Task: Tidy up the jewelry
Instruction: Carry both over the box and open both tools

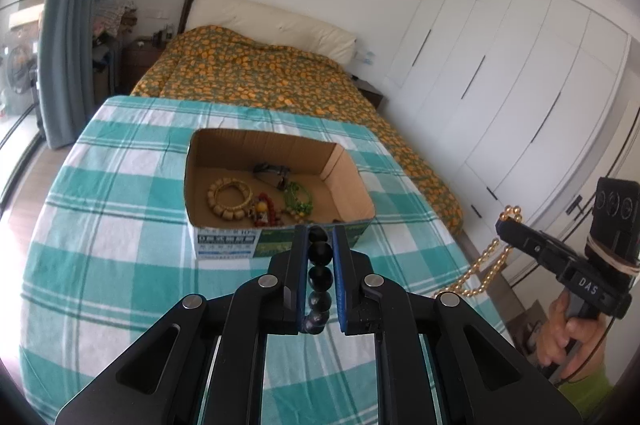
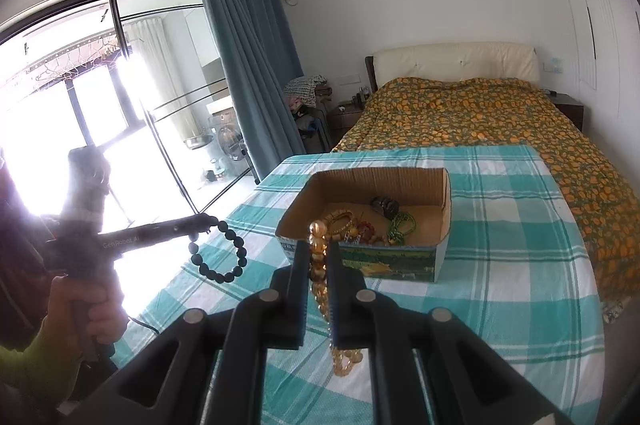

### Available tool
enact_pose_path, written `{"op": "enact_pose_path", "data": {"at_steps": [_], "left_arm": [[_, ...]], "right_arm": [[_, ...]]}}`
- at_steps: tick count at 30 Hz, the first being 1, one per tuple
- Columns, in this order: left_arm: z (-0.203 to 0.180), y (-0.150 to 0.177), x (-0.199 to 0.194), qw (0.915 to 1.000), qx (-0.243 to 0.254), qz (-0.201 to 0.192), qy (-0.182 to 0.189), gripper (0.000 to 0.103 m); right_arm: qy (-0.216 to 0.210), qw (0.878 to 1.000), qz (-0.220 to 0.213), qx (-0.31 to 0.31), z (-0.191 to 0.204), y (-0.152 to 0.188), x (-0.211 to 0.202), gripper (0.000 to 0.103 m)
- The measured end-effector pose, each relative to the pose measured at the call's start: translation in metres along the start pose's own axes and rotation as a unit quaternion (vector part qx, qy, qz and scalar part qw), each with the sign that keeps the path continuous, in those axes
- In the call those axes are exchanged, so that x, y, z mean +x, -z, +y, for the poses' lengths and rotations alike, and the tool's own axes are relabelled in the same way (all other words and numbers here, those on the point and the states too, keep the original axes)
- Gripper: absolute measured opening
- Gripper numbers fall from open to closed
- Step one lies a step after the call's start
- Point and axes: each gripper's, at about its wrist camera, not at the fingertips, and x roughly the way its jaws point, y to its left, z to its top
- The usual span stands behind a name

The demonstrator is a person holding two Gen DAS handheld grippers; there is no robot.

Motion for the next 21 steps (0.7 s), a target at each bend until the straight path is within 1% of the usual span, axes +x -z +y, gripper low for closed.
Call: {"op": "enact_pose_path", "data": {"at_steps": [3, 7, 9, 12, 16, 19, 20, 21], "left_arm": [[-0.004, -0.026, 0.013, 0.9999, 0.016, -0.003, -0.001, 0.01], [-0.001, -0.057, 0.04, 0.9998, 0.019, 0.003, -0.003, 0.01], [0.001, -0.069, 0.055, 0.9997, 0.023, 0.007, -0.01, 0.01], [0.005, -0.083, 0.079, 0.9992, 0.029, 0.014, -0.023, 0.01], [0.013, -0.09, 0.117, 0.998, 0.033, 0.03, -0.044, 0.01], [0.022, -0.084, 0.147, 0.9967, 0.031, 0.051, -0.055, 0.011], [0.024, -0.08, 0.156, 0.996, 0.028, 0.056, -0.063, 0.011], [0.028, -0.075, 0.163, 0.9954, 0.023, 0.06, -0.072, 0.013]], "right_arm": [[-0.007, 1.0, -0.008, -0.008, -0.003, -0.034, 0.01, 0.008], [-0.008, 1.0, -0.015, -0.005, -0.013, -0.078, 0.035, 0.008], [-0.011, 1.0, -0.013, 0.005, -0.022, -0.095, 0.051, 0.008], [-0.003, 1.0, -0.005, 0.009, -0.033, -0.113, 0.078, 0.008], [0.018, 0.999, 0.026, 0.006, -0.051, -0.119, 0.121, 0.008], [0.031, 0.998, 0.054, 0.015, -0.069, -0.111, 0.158, 0.009], [0.034, 0.997, 0.063, 0.027, -0.077, -0.105, 0.17, 0.01], [0.035, 0.996, 0.07, 0.038, -0.084, -0.099, 0.18, 0.01]]}}
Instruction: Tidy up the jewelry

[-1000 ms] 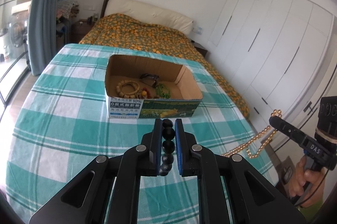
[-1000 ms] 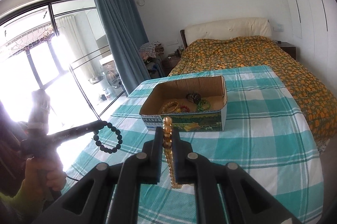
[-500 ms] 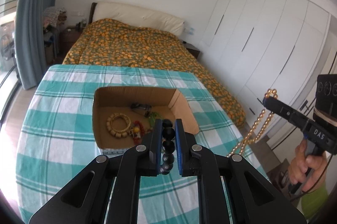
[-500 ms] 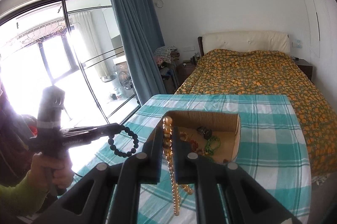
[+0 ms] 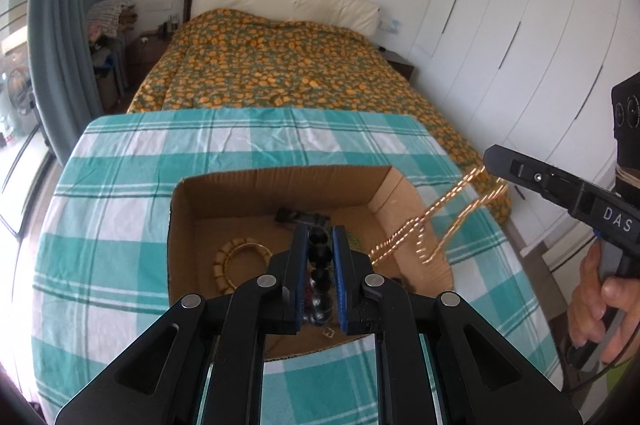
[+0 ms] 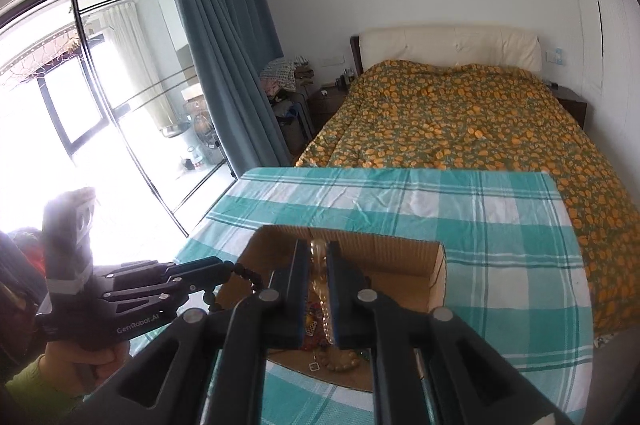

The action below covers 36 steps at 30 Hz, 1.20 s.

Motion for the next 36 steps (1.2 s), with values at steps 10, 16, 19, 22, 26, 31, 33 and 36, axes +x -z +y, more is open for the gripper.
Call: {"op": "enact_pose_path", "data": {"at_steps": [10, 16, 19, 22, 26, 31, 33, 36], "left_arm": [[-0.005, 0.025, 0.01, 0.9955, 0.009, -0.018, -0.092, 0.1], [-0.022, 0.024, -0.006, 0.9769, 0.047, -0.036, -0.205, 0.101], [-0.026, 0.027, -0.015, 0.9723, 0.051, -0.045, -0.224, 0.102], [-0.025, 0.03, -0.019, 0.9771, 0.035, -0.032, -0.208, 0.102], [-0.019, 0.03, -0.017, 0.979, 0.015, -0.003, -0.203, 0.102], [-0.009, 0.031, -0.018, 0.9803, -0.013, 0.013, -0.196, 0.102], [-0.007, 0.031, -0.019, 0.9796, -0.017, 0.016, -0.2, 0.102], [-0.006, 0.032, -0.021, 0.9791, -0.02, 0.018, -0.202, 0.102]], "right_arm": [[0.051, 0.998, 0.034, 0.02, -0.015, 0.034, 0.023, 0.062], [0.057, 0.998, 0.039, 0.005, 0.001, 0.045, 0.01, 0.07], [0.063, 0.997, 0.039, -0.011, 0.012, 0.049, 0.003, 0.071], [0.067, 0.997, 0.042, -0.025, 0.021, 0.052, -0.002, 0.072], [0.076, 0.995, 0.051, -0.033, 0.029, 0.057, -0.004, 0.077], [0.083, 0.994, 0.062, -0.043, 0.036, 0.061, -0.005, 0.078], [0.086, 0.993, 0.067, -0.046, 0.038, 0.062, -0.006, 0.079], [0.087, 0.993, 0.07, -0.046, 0.04, 0.062, -0.006, 0.079]]}}
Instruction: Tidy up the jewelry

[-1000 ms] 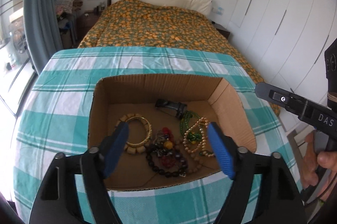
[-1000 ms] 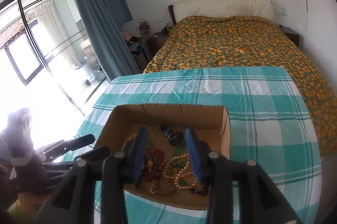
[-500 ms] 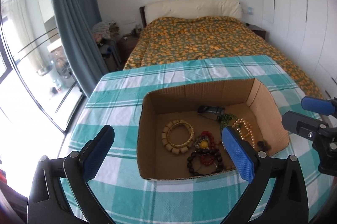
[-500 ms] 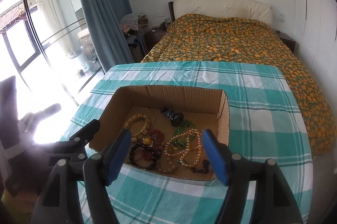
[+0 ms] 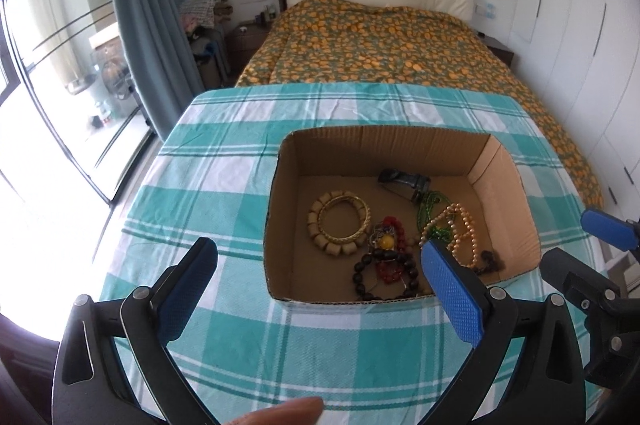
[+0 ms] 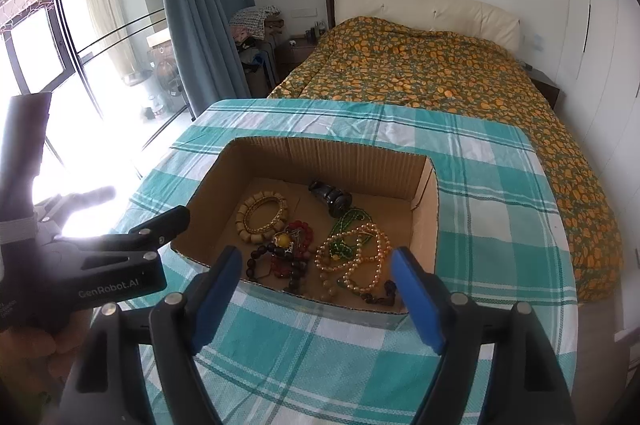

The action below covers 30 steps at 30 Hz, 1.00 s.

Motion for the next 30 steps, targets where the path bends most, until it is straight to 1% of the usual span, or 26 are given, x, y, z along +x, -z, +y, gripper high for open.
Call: {"op": "enact_pose_path", "data": {"at_steps": [11, 24, 30], "left_arm": [[0.0, 0.0, -0.006, 1.0, -0.002, 0.004, 0.008, 0.102], [0.0, -0.001, -0.012, 1.0, 0.003, 0.001, 0.003, 0.102], [-0.001, -0.002, -0.016, 0.9999, 0.001, 0.002, 0.01, 0.103]], "right_arm": [[0.005, 1.0, 0.008, -0.003, 0.002, 0.0, 0.0, 0.079], [0.006, 1.0, 0.007, -0.008, 0.006, -0.001, -0.002, 0.079], [0.004, 1.0, 0.009, -0.004, 0.008, 0.0, -0.004, 0.079]]}}
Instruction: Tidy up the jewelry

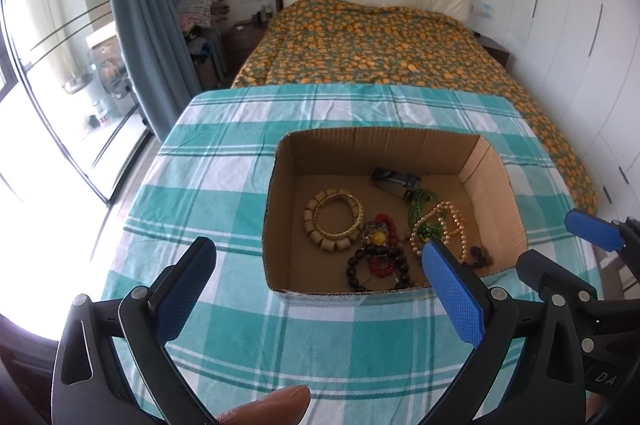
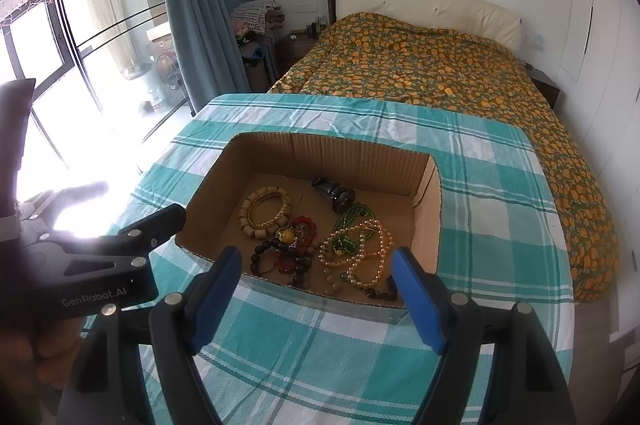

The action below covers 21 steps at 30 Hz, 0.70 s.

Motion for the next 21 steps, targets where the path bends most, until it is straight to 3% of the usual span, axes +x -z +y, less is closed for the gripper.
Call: {"op": "enact_pose_path", "data": {"at_steps": [21], "left_arm": [[-0.0015, -0.0018, -0.0032, 1.0, 0.0, 0.001, 0.0, 0.102]], "right_arm": [[0.011, 1.0, 0.0, -0.005, -0.0028, 0.0015, -0.0075, 0.079]]}}
